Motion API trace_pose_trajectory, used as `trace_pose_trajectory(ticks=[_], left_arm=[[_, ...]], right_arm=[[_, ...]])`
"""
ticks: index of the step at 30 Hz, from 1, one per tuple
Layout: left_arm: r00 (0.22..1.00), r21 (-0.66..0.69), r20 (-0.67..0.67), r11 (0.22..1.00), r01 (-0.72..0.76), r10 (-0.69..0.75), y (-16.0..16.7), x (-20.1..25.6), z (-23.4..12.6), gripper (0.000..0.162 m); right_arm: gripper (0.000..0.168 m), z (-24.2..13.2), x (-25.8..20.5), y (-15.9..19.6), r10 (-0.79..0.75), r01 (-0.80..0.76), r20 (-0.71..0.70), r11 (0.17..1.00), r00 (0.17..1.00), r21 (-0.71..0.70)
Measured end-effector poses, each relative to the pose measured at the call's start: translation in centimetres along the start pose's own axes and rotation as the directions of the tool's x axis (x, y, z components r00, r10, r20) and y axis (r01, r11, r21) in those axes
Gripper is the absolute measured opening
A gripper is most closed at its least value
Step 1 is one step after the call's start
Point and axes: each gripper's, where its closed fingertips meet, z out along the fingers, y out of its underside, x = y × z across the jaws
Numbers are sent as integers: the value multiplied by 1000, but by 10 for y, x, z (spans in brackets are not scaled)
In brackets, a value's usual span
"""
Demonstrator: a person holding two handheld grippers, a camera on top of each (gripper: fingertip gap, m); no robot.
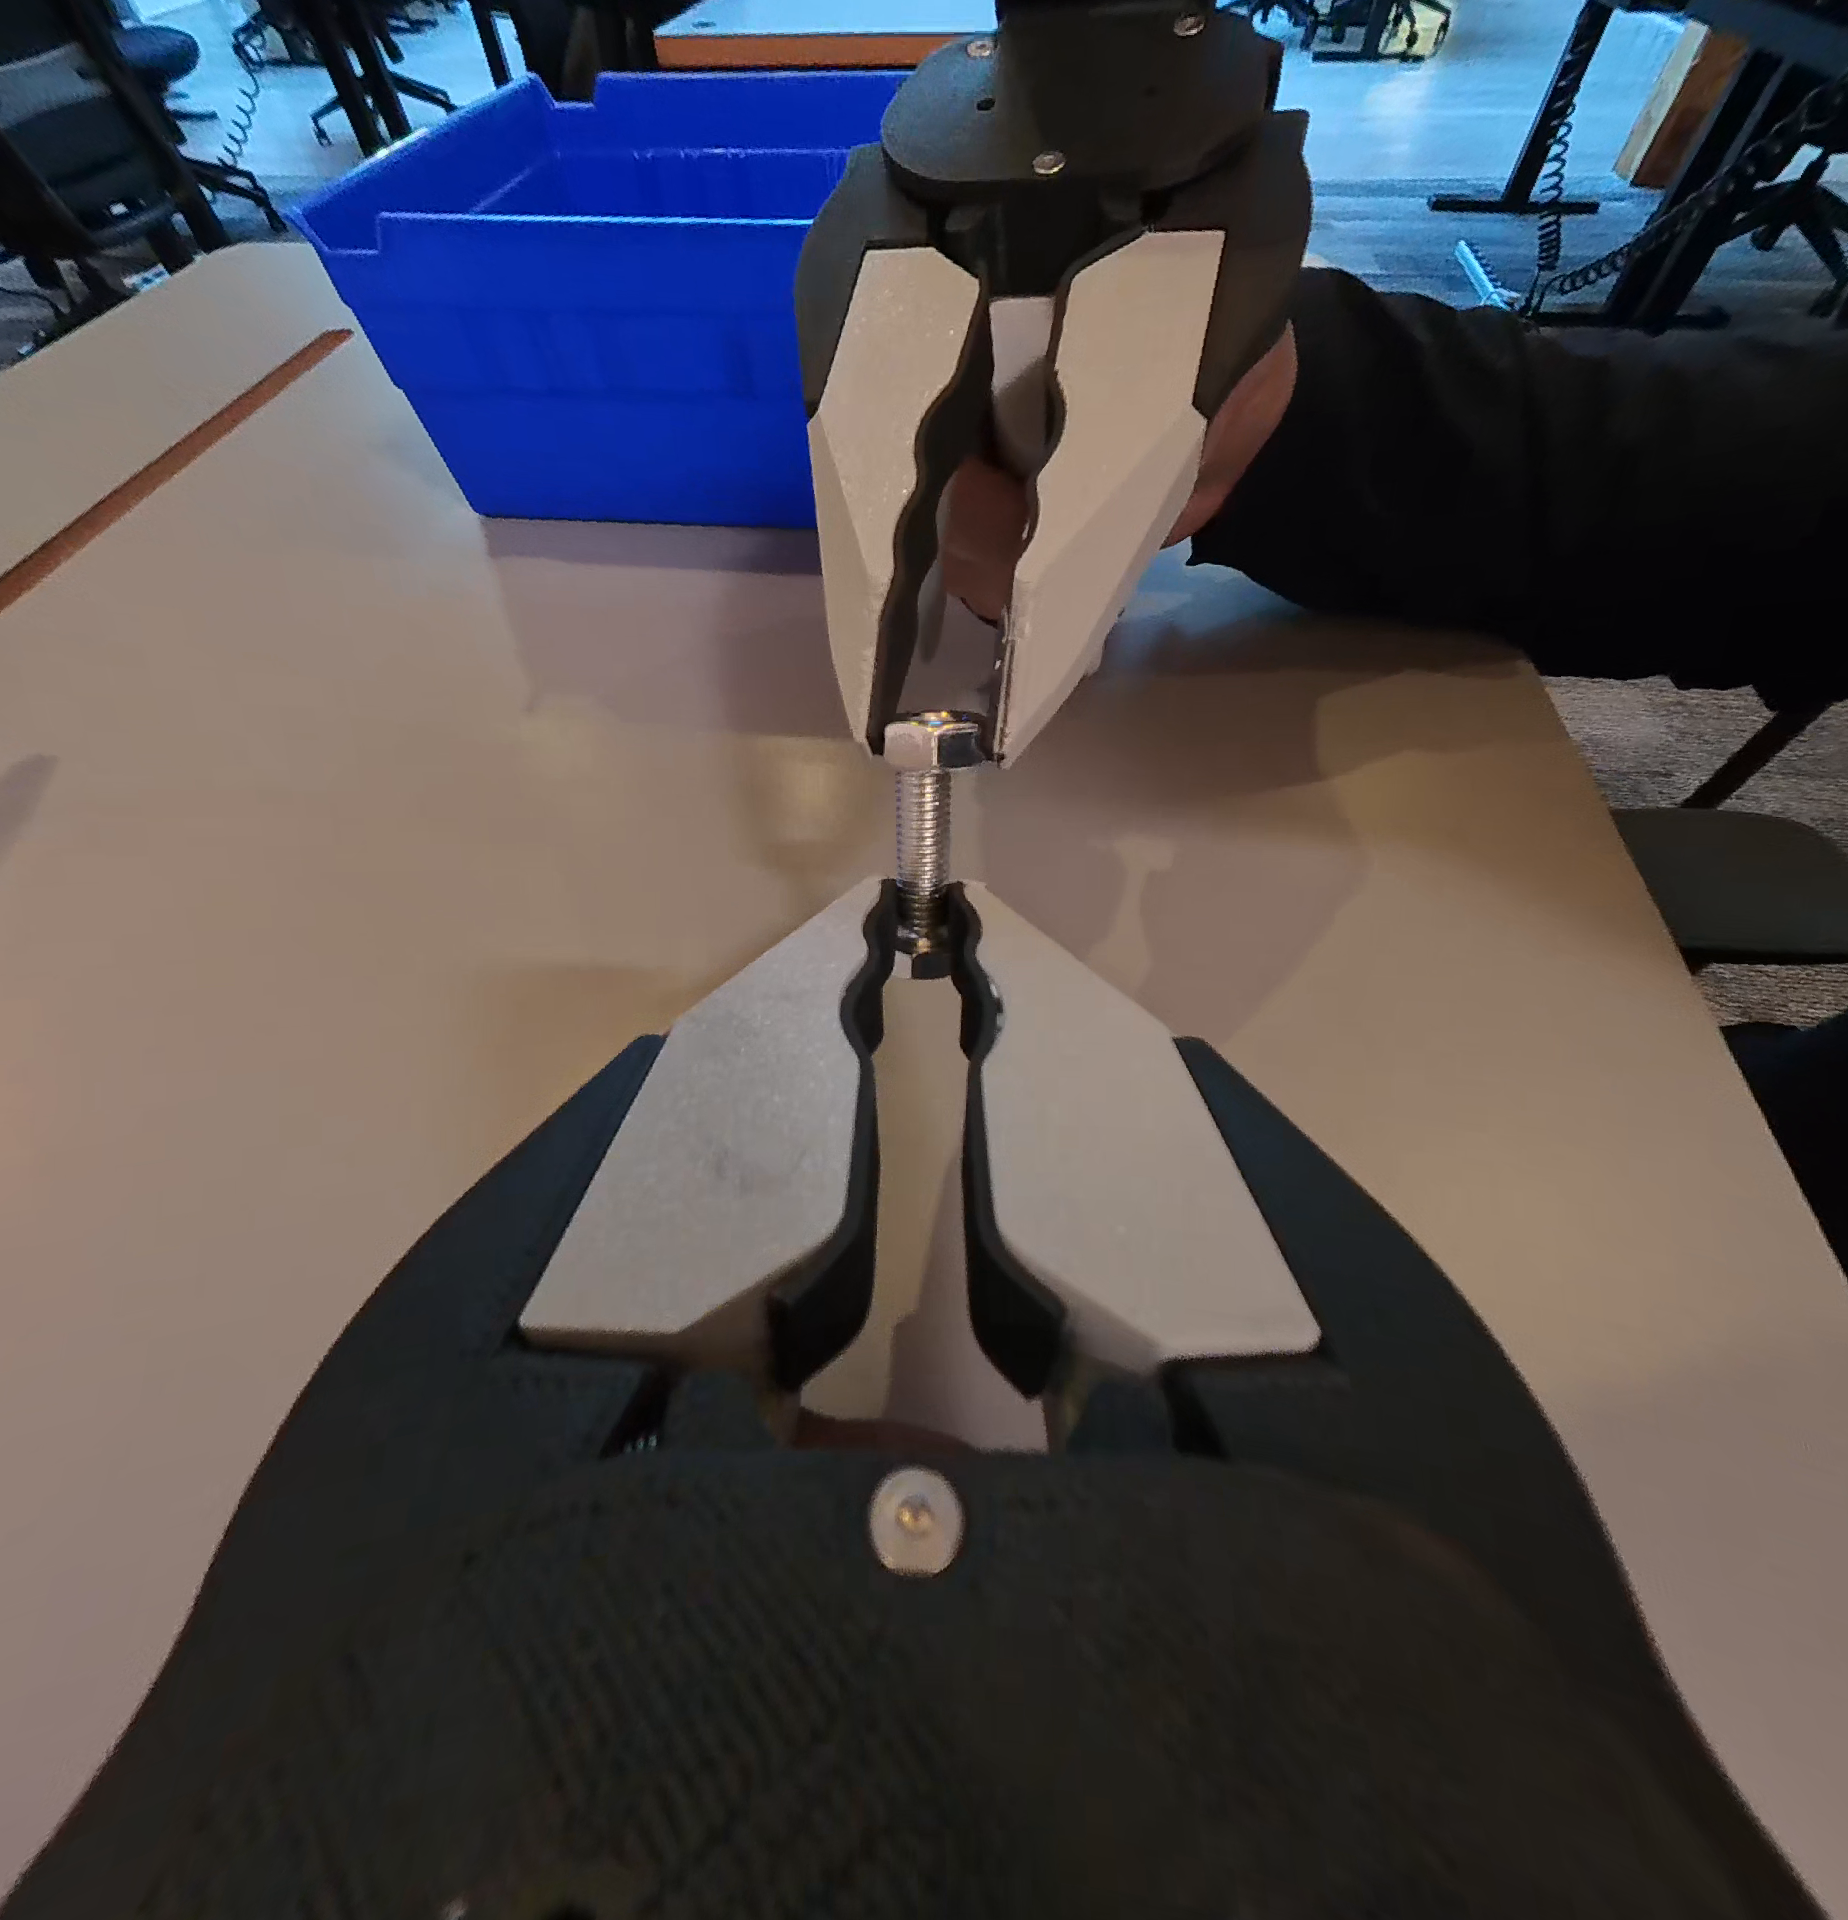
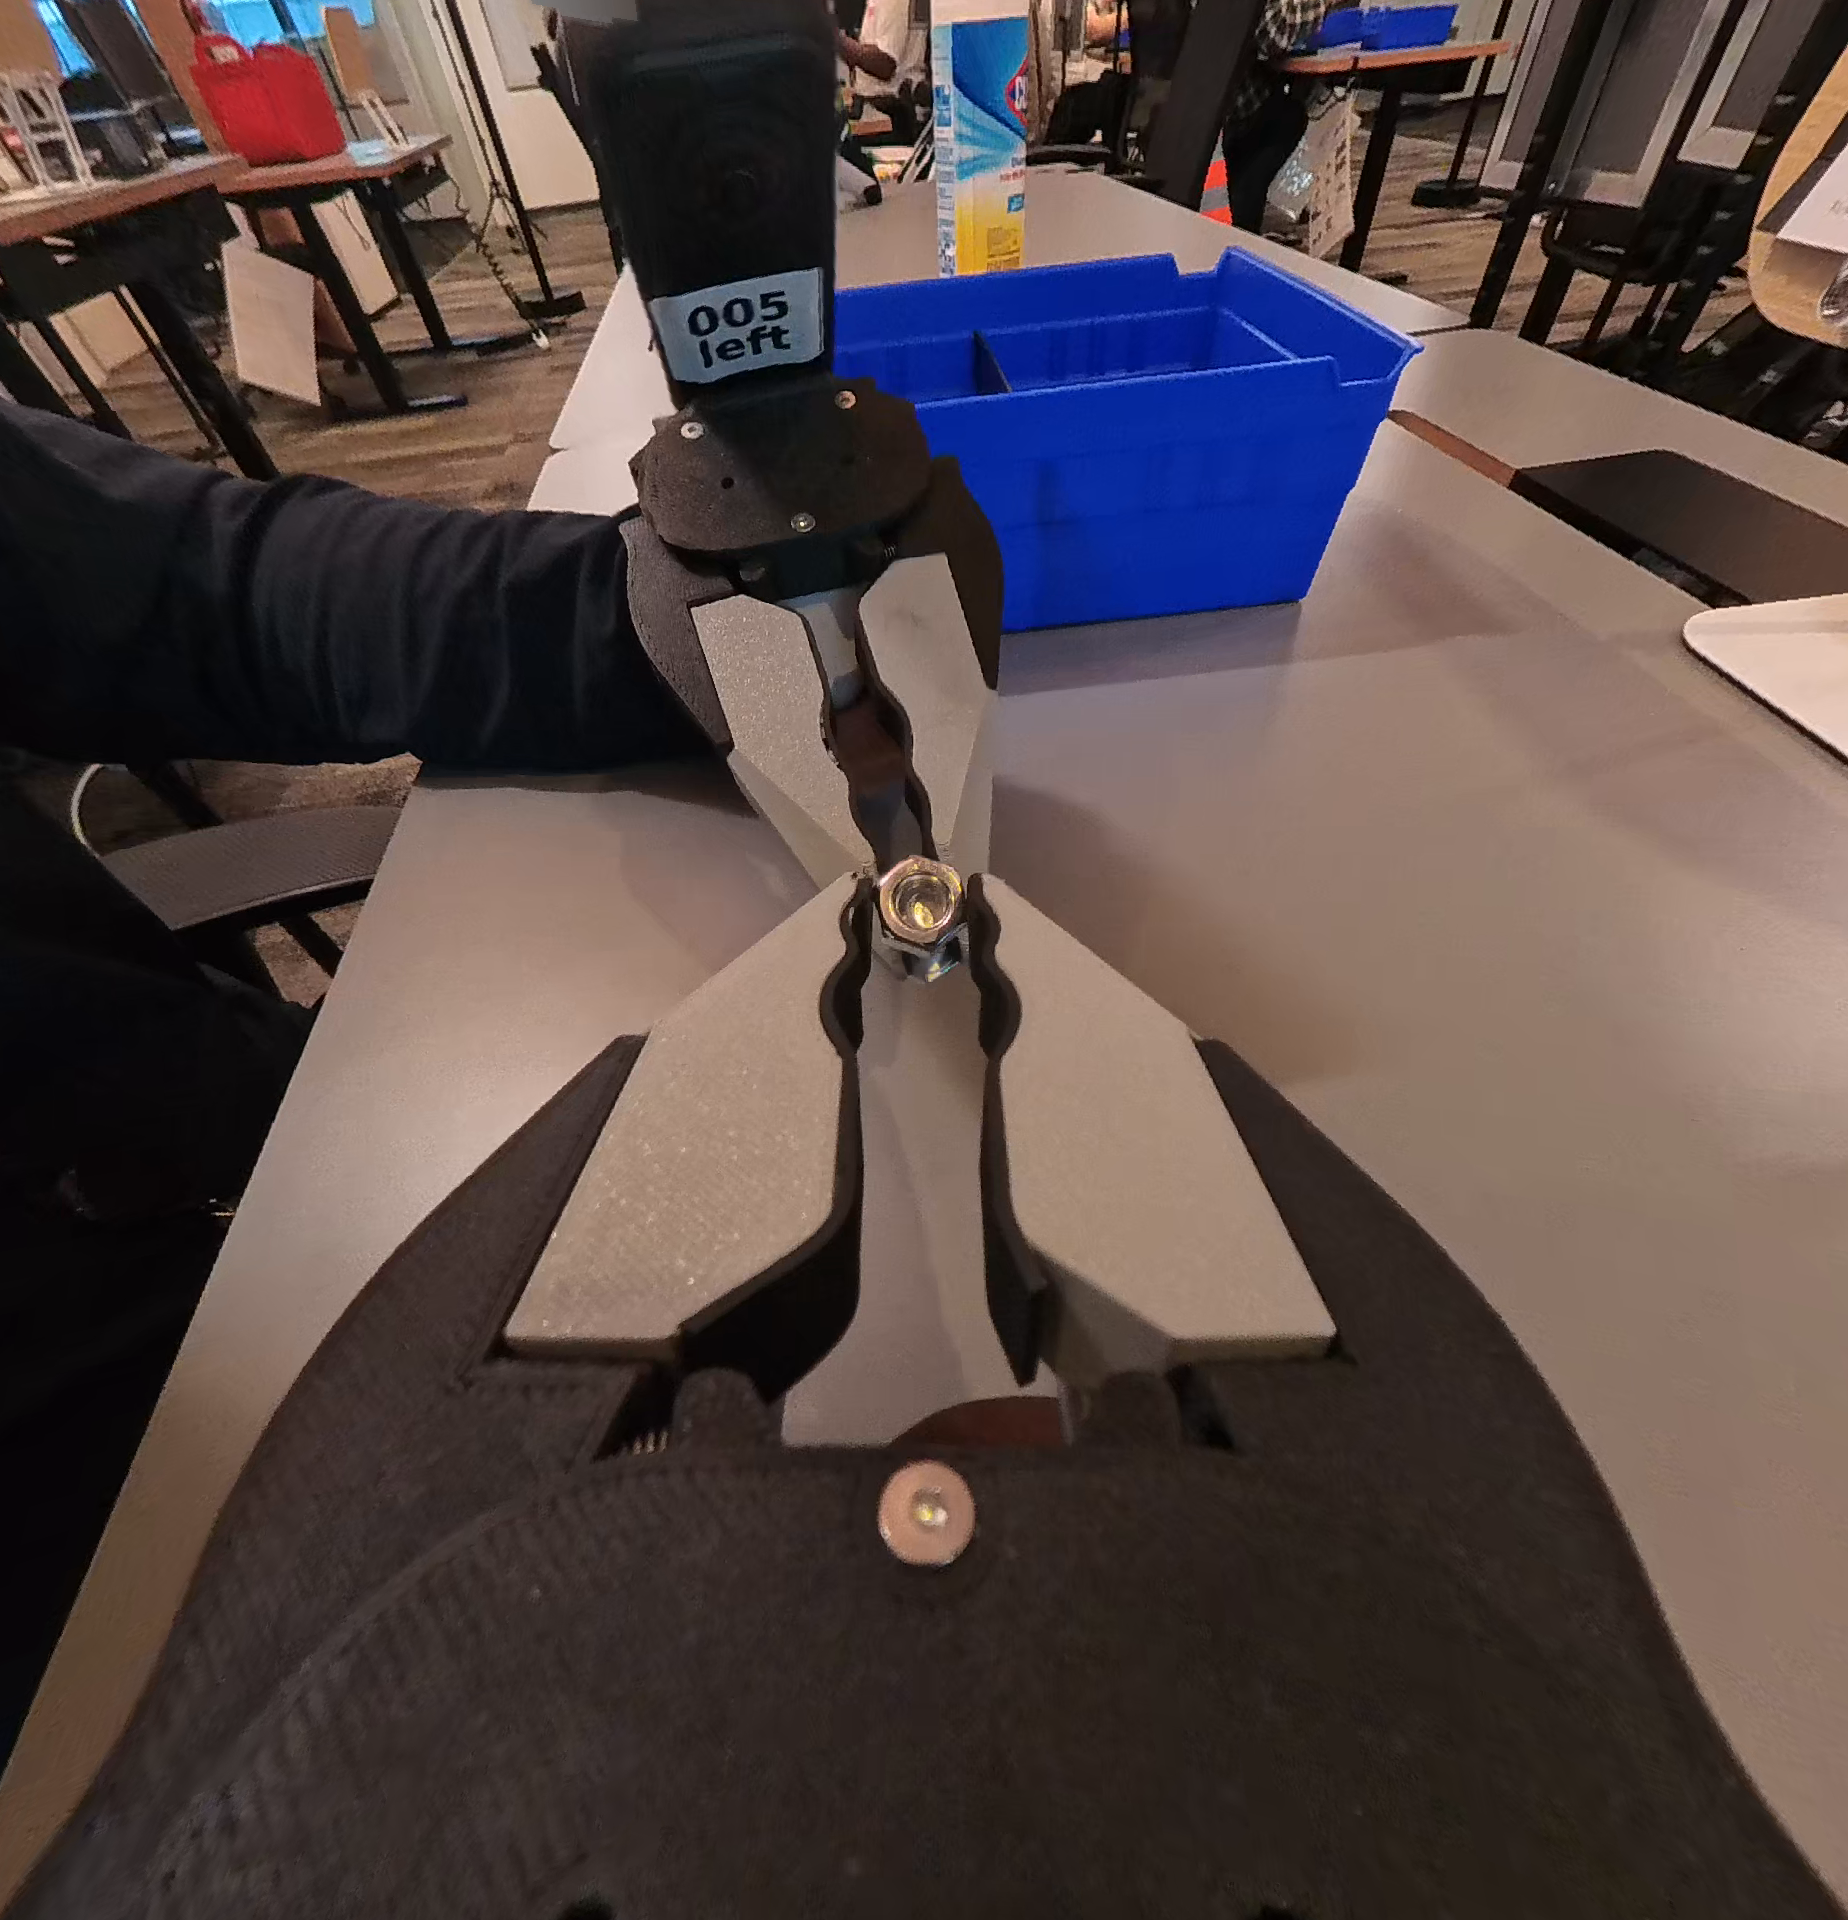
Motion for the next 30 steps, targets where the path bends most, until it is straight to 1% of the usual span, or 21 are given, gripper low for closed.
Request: trace_pose_trajectory(ticks=[5, 10, 13, 15, 19, 23, 26, 30], left_arm=[[1000, 13, 17, 1000, 2, -2, -2, -1, 2, 7], [999, -1, 31, 1000, -8, 9, -2, 0, 4, 7], [999, 16, 49, 1000, -8, 7, -5, -2, 3, 7], [998, 40, 60, 999, 5, -7, -9, -5, 2, 7], [997, 112, 19, 991, 71, -74, -20, -3, -3, 7], [996, 151, 13, 985, 89, -92, -26, -3, -5, 7], [992, 208, -7, 970, 126, -127, -36, -2, -8, 7], [993, 195, 17, 974, 111, -116, -34, -3, -7, 7]], right_arm=[[15, 0, 3, 0, -14, 14, -30, 1000, 999, 10], [15, -1, 4, 1, 1, 0, -29, 1000, 1000, 13], [15, -2, 6, -1, 11, -10, -42, 999, 999, 30], [15, -5, 8, -4, 20, -18, -47, 998, 999, 61], [15, -8, 7, -14, 57, -53, -26, 989, 998, 138], [14, -9, 6, -24, 63, -55, -31, 976, 998, 210], [15, -12, 6, -32, 101, -95, -7, 958, 995, 270], [14, -10, 7, -29, 92, -83, -25, 966, 995, 243]])
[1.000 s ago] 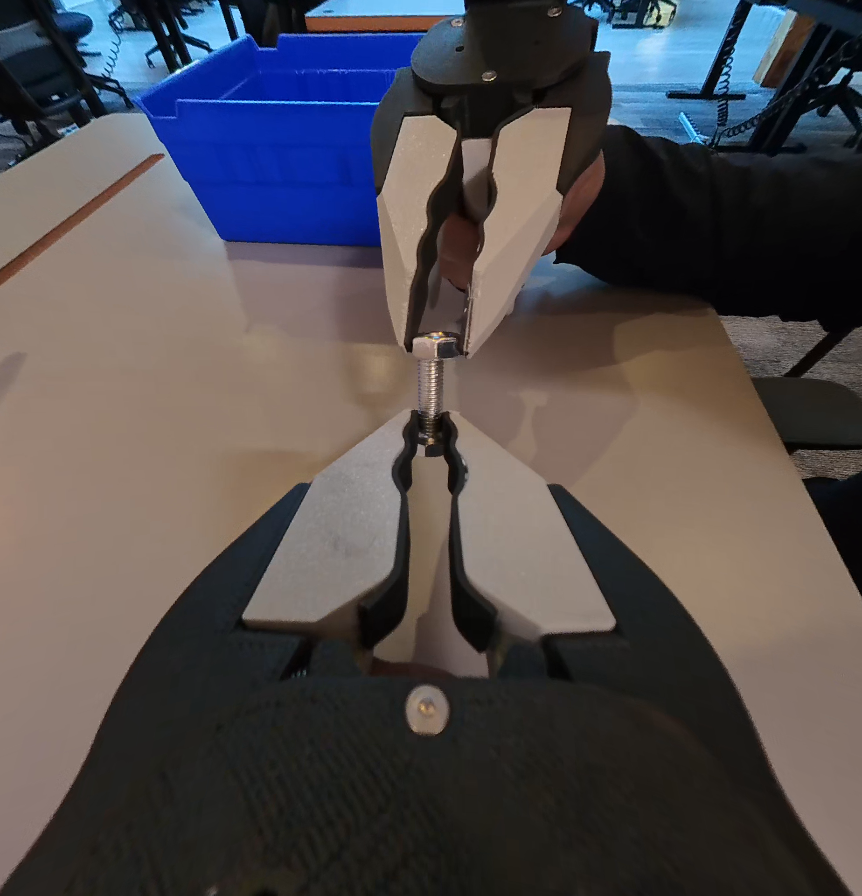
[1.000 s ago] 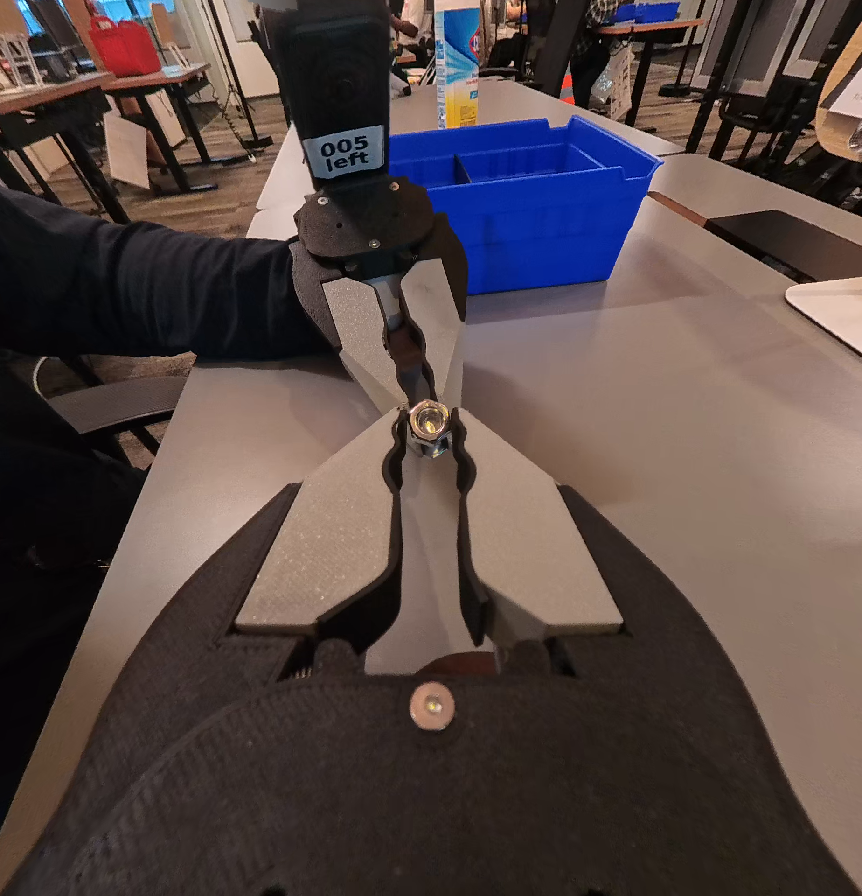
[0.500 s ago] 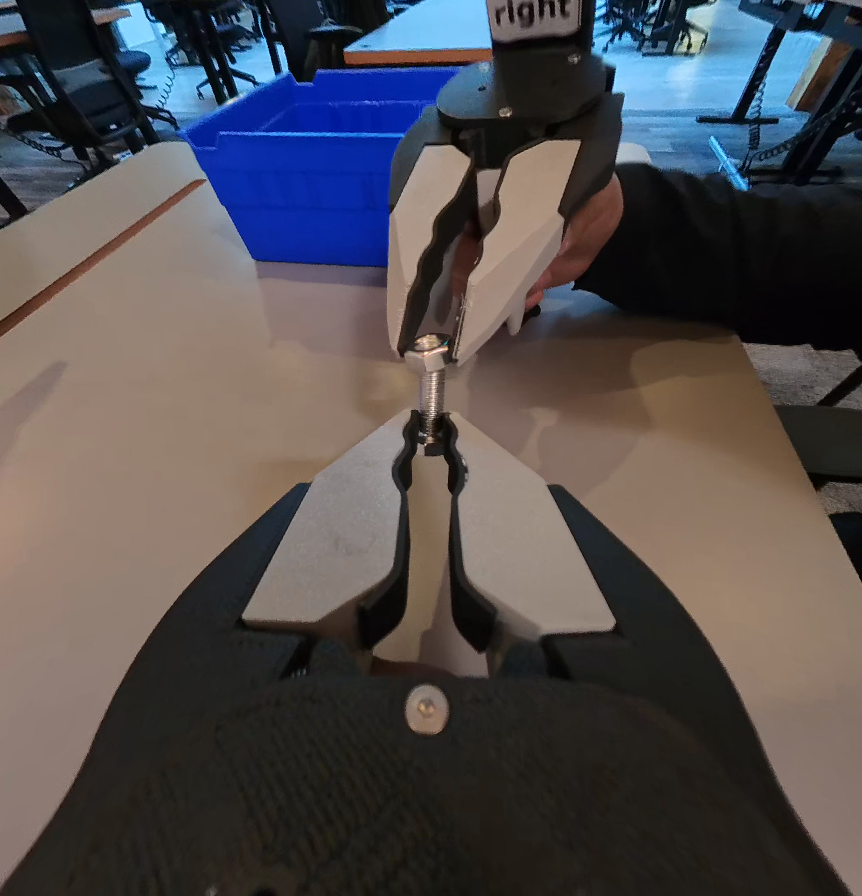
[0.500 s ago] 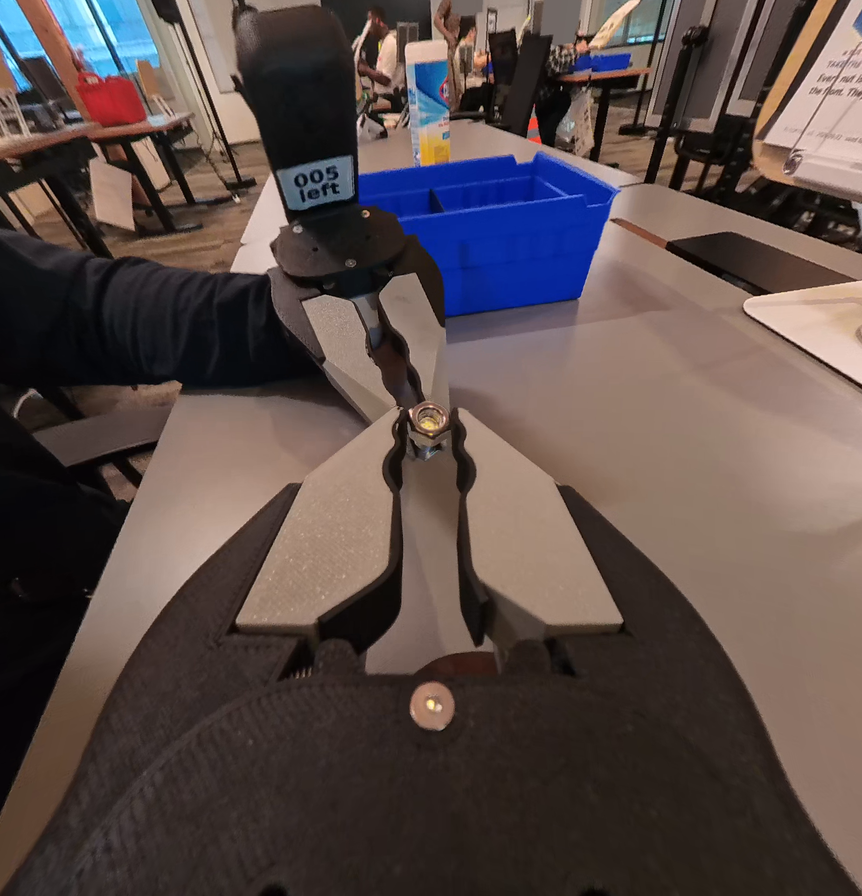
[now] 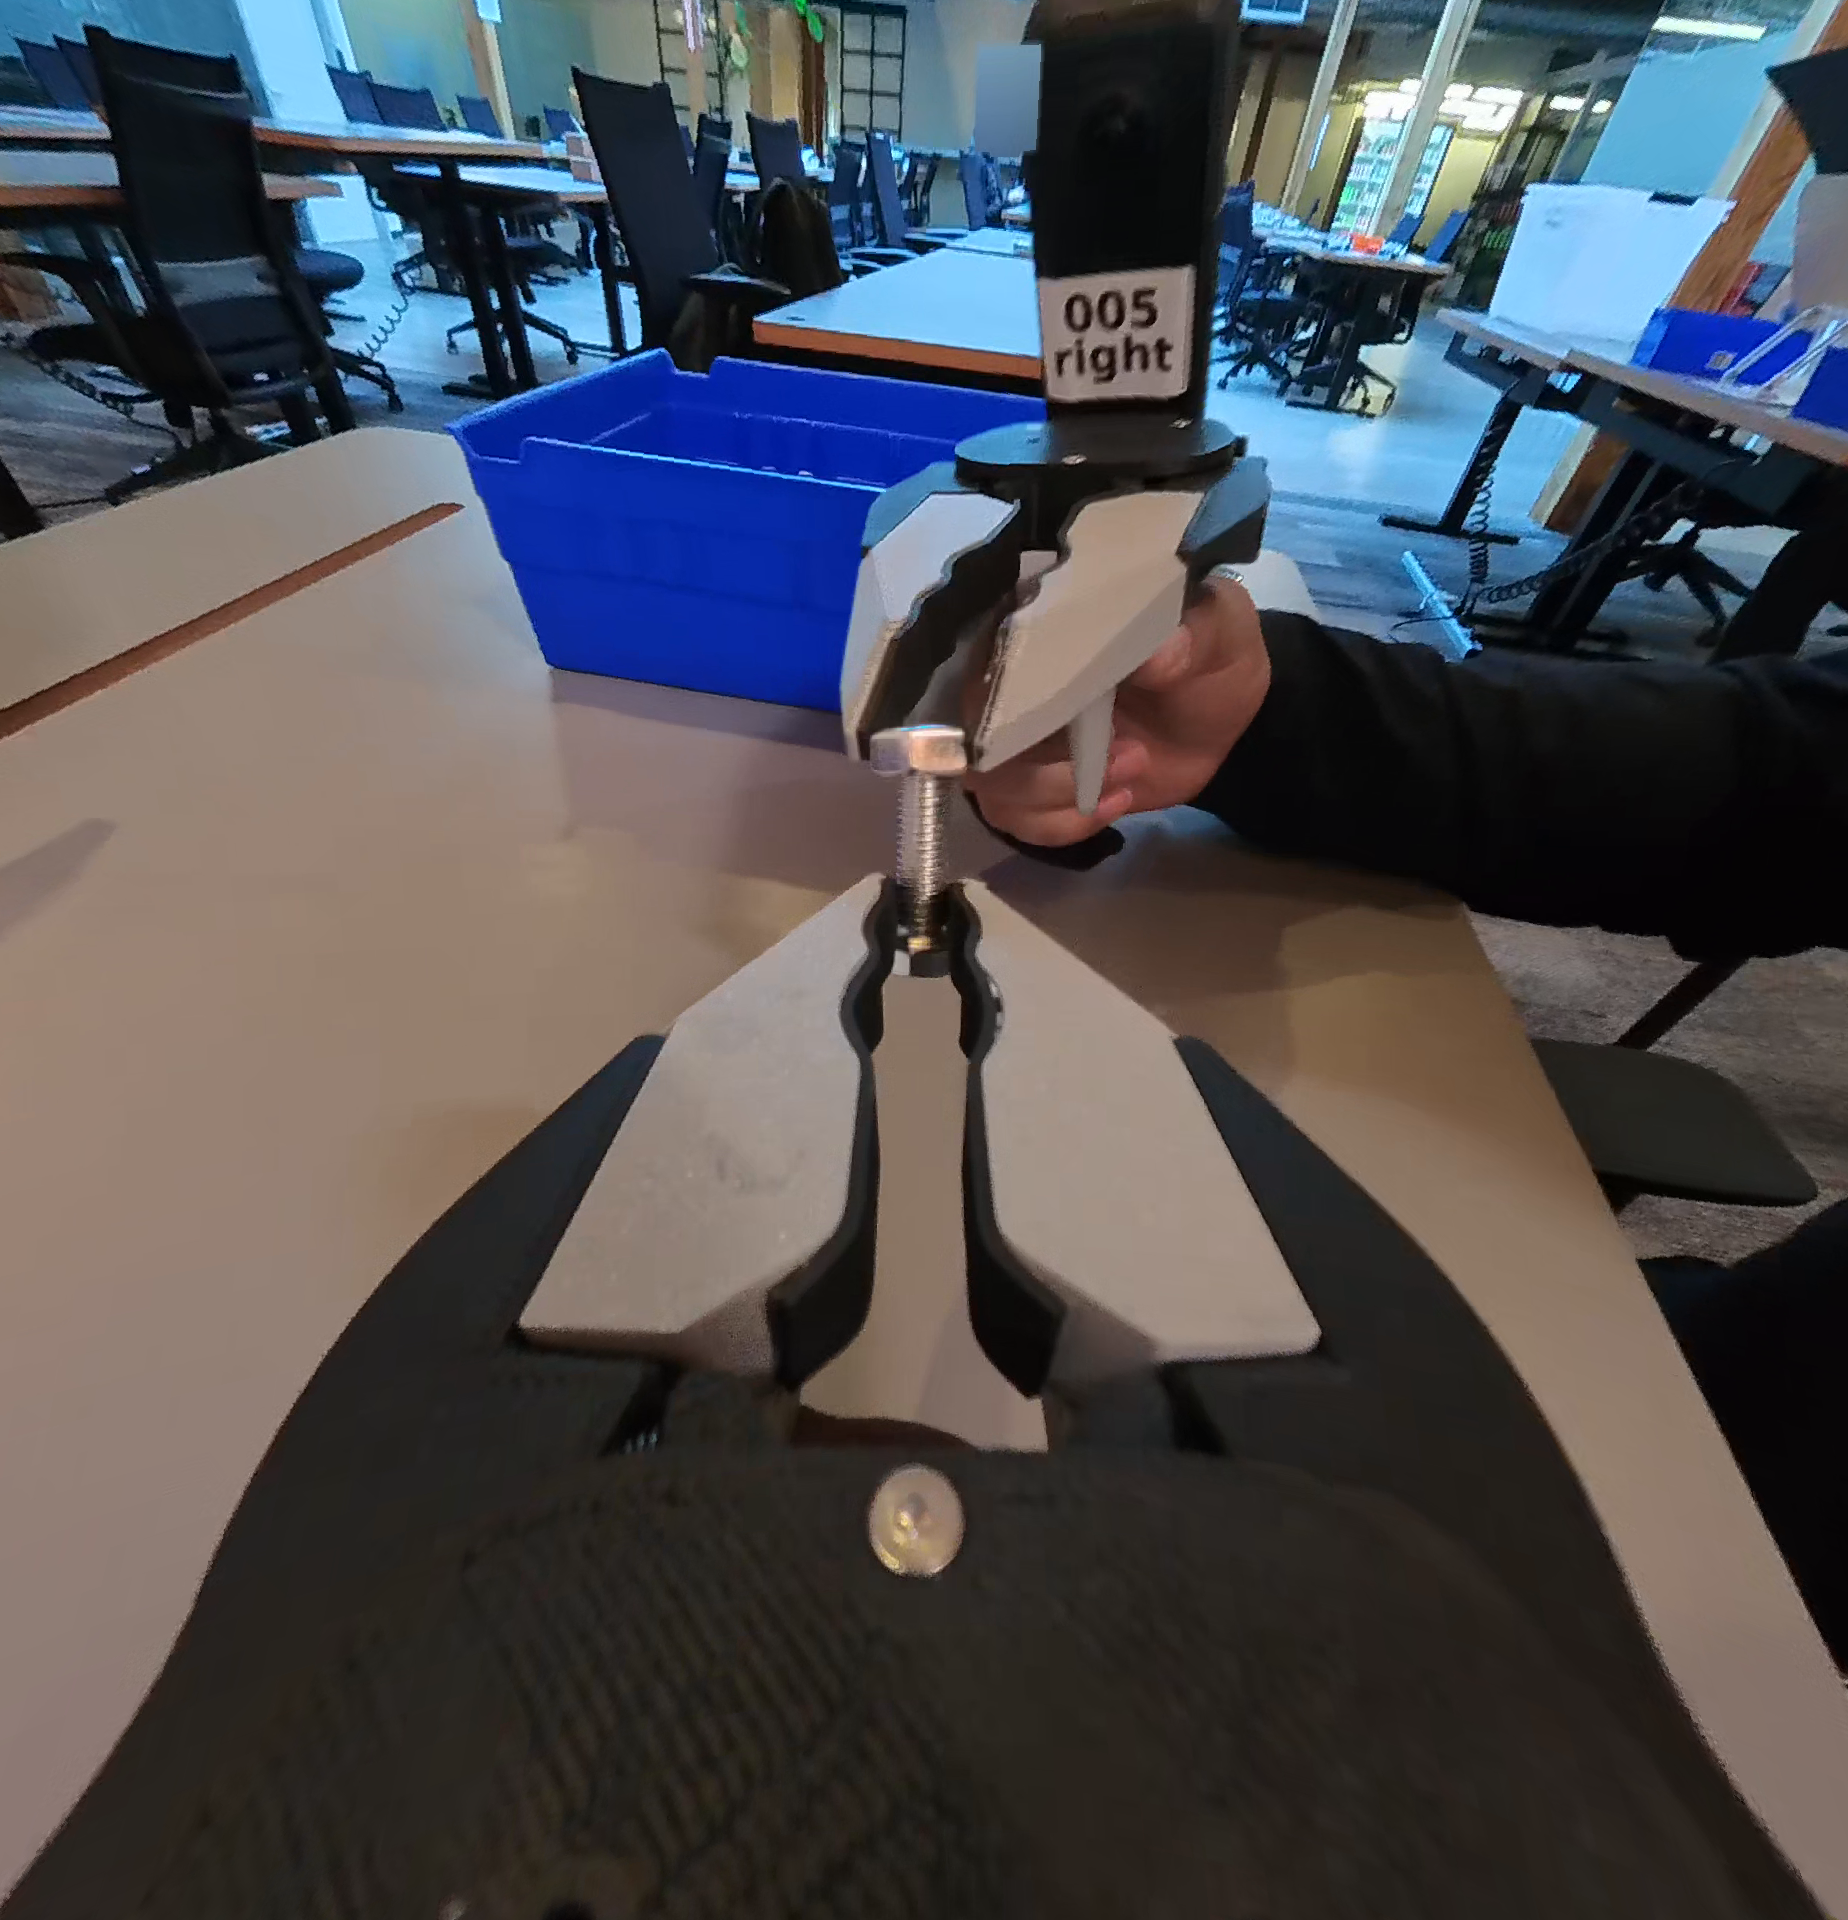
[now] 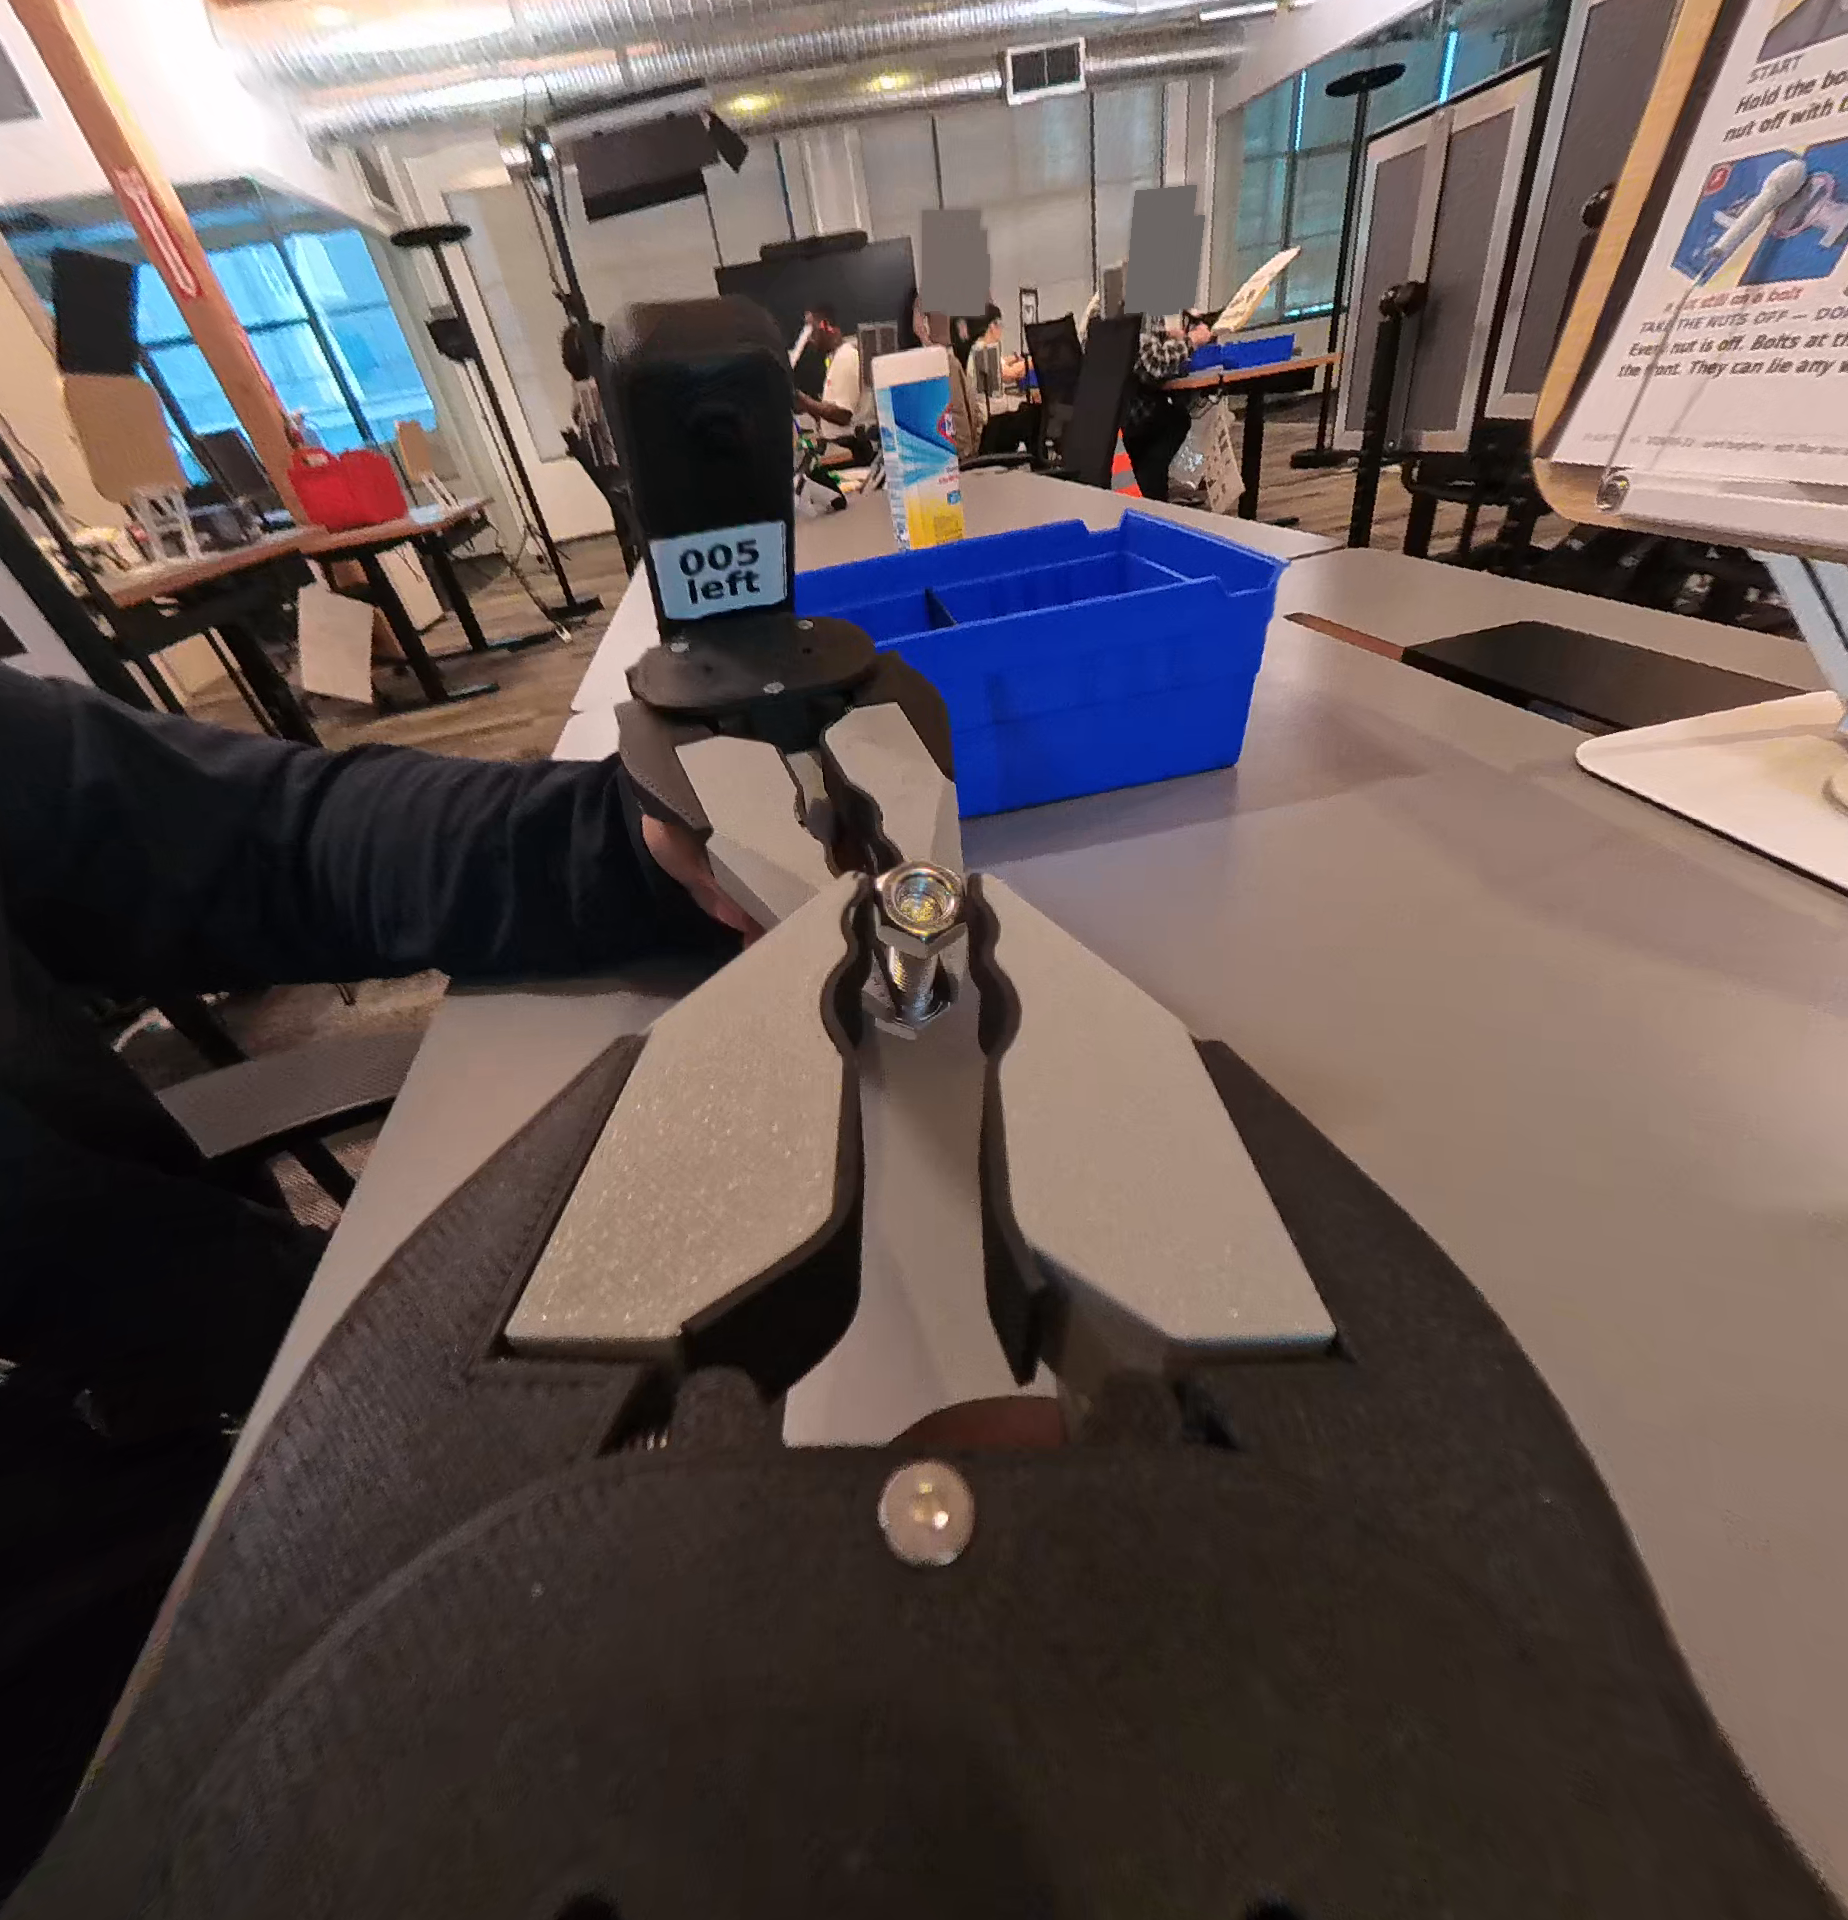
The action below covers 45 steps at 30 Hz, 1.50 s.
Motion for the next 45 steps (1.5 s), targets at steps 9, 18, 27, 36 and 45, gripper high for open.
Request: trace_pose_trajectory(ticks=[9, 18, 27, 36, 45], left_arm=[[995, -39, 72, 997, -66, 69, 6, -7, 3, 7], [978, -120, 168, 987, -104, 123, 18, -18, 8, 7], [968, -59, 223, 992, -107, 118, 9, -24, 6, 7], [939, 22, 338, 996, -82, 69, -3, -46, -8, 7], [910, 75, 415, 996, -43, 8, -9, -64, -22, 7]], right_arm=[[15, 1, 6, 6, 16, -17, -39, 999, 999, -31], [15, 1, 17, 18, -40, 22, -136, 990, 990, -136], [14, 6, 22, 6, 3, -22, -169, 994, 986, -110], [14, 27, 36, -9, -27, -11, -166, 975, 986, -222], [15, 45, 47, -17, -27, -17, -207, 977, 978, -212]])
